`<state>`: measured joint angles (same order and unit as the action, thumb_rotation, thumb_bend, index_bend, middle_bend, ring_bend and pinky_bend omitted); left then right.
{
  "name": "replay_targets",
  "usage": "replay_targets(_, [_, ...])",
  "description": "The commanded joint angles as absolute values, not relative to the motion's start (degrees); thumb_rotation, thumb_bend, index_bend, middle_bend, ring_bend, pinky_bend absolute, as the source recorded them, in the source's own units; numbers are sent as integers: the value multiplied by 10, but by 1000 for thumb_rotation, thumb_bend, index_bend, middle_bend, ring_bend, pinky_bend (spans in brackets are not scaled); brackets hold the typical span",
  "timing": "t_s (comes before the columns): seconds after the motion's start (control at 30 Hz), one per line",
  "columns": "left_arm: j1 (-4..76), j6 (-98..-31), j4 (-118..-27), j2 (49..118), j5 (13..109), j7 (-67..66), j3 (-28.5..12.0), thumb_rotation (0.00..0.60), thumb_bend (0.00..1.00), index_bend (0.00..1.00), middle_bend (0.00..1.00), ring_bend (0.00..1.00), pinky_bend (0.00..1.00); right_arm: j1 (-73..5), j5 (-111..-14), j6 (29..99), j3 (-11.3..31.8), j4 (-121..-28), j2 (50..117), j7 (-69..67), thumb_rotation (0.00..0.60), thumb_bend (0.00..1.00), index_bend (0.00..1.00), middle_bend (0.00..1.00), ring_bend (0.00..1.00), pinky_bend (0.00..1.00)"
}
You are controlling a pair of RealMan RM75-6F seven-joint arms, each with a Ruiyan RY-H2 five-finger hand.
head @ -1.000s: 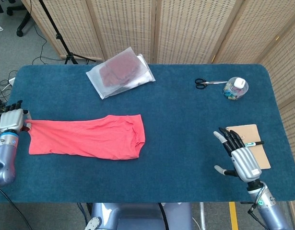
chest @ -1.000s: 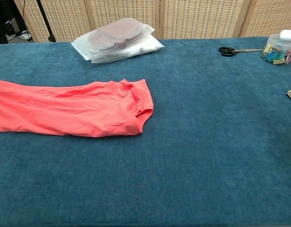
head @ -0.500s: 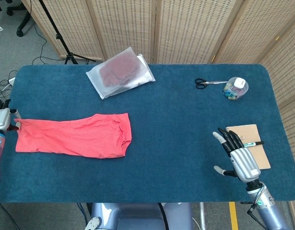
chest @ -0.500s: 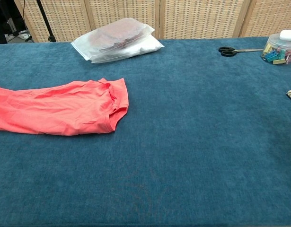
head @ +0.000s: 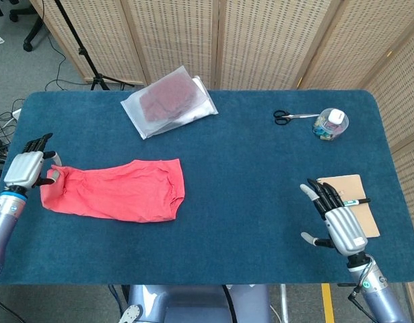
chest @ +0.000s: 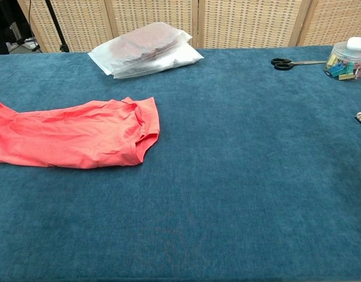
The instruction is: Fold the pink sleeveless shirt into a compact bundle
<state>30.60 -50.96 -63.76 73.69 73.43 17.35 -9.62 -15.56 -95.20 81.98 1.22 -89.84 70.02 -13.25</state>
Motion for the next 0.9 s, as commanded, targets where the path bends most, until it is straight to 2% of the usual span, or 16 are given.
replay_targets(0.03, [316, -519, -688, 724, 719, 132, -111, 600, 557, 759, 0, 0, 0, -155, -951, 821, 13, -899, 699, -134, 600, 0, 0, 0, 0, 0])
replay_targets(0.43, [376, -520, -785, 766, 655, -14, -146, 600, 558, 759, 0, 0, 0, -156, -950, 822, 15, -900, 694, -146, 600, 0, 0, 0, 0, 0])
replay_targets(0.9, [434, -532, -759, 861, 580, -124, -165, 600, 557, 760, 0, 0, 0, -155, -945, 823, 19, -902, 686, -164, 600, 0, 0, 0, 0, 0])
